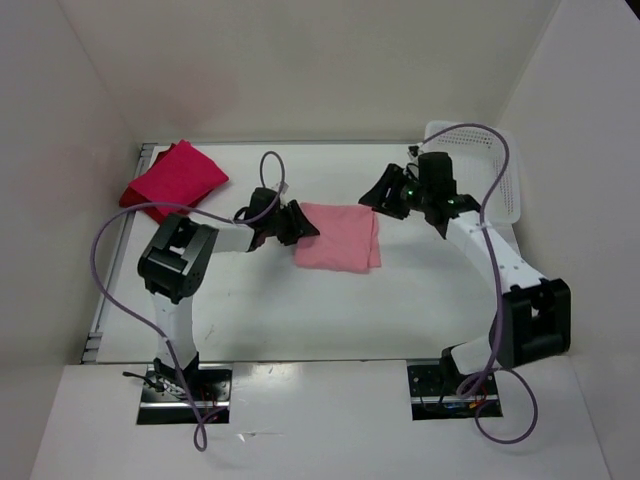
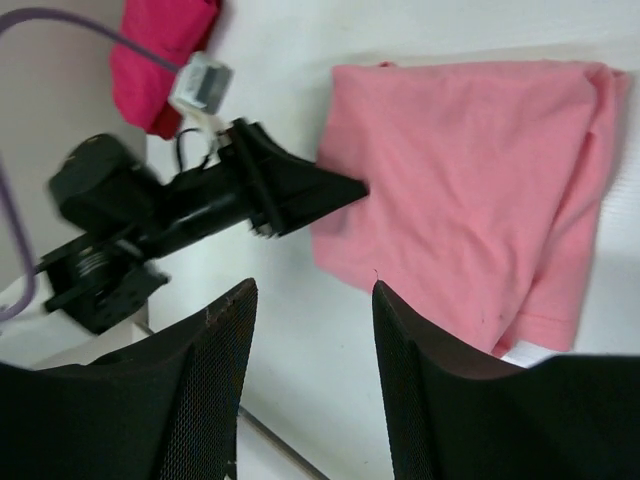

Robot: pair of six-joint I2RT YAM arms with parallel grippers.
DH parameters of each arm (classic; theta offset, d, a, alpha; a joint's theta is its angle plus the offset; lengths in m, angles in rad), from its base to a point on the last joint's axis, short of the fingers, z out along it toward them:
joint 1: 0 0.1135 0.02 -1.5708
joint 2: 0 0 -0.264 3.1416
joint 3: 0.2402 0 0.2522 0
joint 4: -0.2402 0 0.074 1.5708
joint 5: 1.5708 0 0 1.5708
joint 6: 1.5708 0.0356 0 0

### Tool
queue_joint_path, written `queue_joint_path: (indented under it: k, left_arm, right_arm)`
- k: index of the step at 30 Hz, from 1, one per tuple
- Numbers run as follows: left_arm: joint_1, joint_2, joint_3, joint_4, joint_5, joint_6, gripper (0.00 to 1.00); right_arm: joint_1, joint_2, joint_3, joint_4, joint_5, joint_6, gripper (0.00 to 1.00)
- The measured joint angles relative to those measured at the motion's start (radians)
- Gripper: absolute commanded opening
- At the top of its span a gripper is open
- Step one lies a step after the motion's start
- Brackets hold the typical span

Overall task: Fold and stack the t-shirts
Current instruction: Smooth out wrinkles on the folded tshirt, then put the neatly folded tshirt into the corner of the board with the left arm

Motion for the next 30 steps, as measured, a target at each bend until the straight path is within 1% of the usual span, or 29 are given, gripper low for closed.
queue_joint_path:
  k: [1, 2, 3, 6, 7, 8, 11, 13, 15, 17, 19, 22, 23, 24, 25, 26, 27, 28, 29, 30]
  left_arm:
    - [-0.003, 0.023, 0.017, 0.023, 0.002, -0.016, 0.40]
    - [-0.010, 0.053, 0.048, 0.029, -0.003, -0.027, 0.25]
    - [-0.015, 0.082, 0.080, 0.033, -0.005, -0.035, 0.18]
    - [-0.028, 0.161, 0.217, -0.019, -0.007, -0.045, 0.03]
    - [-0.031, 0.177, 0.265, -0.045, -0.010, -0.039, 0.01]
    - [-0.035, 0.194, 0.338, -0.101, -0.010, -0.024, 0.00]
    - [-0.029, 0.215, 0.539, -0.200, -0.005, 0.023, 0.00]
    - [-0.005, 0.215, 0.652, -0.233, 0.009, 0.047, 0.00]
    - [0.041, 0.213, 0.741, -0.248, 0.020, 0.068, 0.00]
    - [0.118, 0.211, 0.814, -0.267, 0.032, 0.086, 0.00]
    - [0.212, 0.201, 0.843, -0.278, 0.042, 0.098, 0.00]
    - [0.372, 0.175, 0.842, -0.304, 0.055, 0.108, 0.00]
    - [0.443, 0.155, 0.813, -0.292, 0.057, 0.111, 0.00]
    - [0.494, 0.133, 0.779, -0.291, 0.059, 0.111, 0.05]
    - [0.552, 0.110, 0.744, -0.294, 0.058, 0.111, 0.14]
    - [0.609, 0.088, 0.706, -0.288, 0.057, 0.111, 0.25]
    - [0.657, 0.066, 0.659, -0.274, 0.055, 0.113, 0.30]
    - [0.710, 0.029, 0.584, -0.251, 0.045, 0.111, 0.52]
    - [0.756, -0.004, 0.517, -0.243, 0.032, 0.112, 0.67]
    - [0.800, -0.039, 0.435, -0.220, 0.019, 0.105, 0.85]
  right_arm:
    - [-0.014, -0.039, -0.018, 0.000, -0.004, 0.000, 0.56]
    - [-0.027, -0.076, -0.041, 0.002, -0.009, 0.003, 0.56]
    - [-0.037, -0.106, -0.063, -0.001, -0.012, 0.004, 0.56]
    - [-0.066, -0.176, -0.131, -0.016, -0.027, 0.006, 0.56]
    - [-0.072, -0.189, -0.149, -0.024, -0.030, 0.007, 0.56]
    - [-0.077, -0.203, -0.170, -0.030, -0.033, 0.007, 0.56]
    - [-0.089, -0.230, -0.219, -0.052, -0.044, 0.009, 0.56]
    - [-0.094, -0.238, -0.238, -0.066, -0.053, 0.011, 0.56]
    - [-0.097, -0.242, -0.245, -0.077, -0.059, 0.011, 0.56]
    - [-0.097, -0.243, -0.246, -0.084, -0.066, 0.011, 0.56]
    - [-0.097, -0.243, -0.246, -0.088, -0.071, 0.009, 0.56]
    - [-0.097, -0.241, -0.245, -0.090, -0.083, 0.005, 0.56]
    - [-0.097, -0.239, -0.245, -0.090, -0.088, 0.003, 0.56]
    - [-0.097, -0.235, -0.245, -0.090, -0.091, 0.002, 0.56]
    - [-0.097, -0.232, -0.245, -0.091, -0.095, 0.000, 0.56]
    - [-0.097, -0.229, -0.245, -0.092, -0.100, -0.002, 0.56]
    - [-0.097, -0.224, -0.245, -0.093, -0.105, -0.005, 0.56]
    - [-0.097, -0.220, -0.245, -0.093, -0.111, -0.009, 0.56]
    - [-0.097, -0.216, -0.245, -0.093, -0.115, -0.013, 0.56]
    - [-0.097, -0.213, -0.245, -0.094, -0.119, -0.016, 0.56]
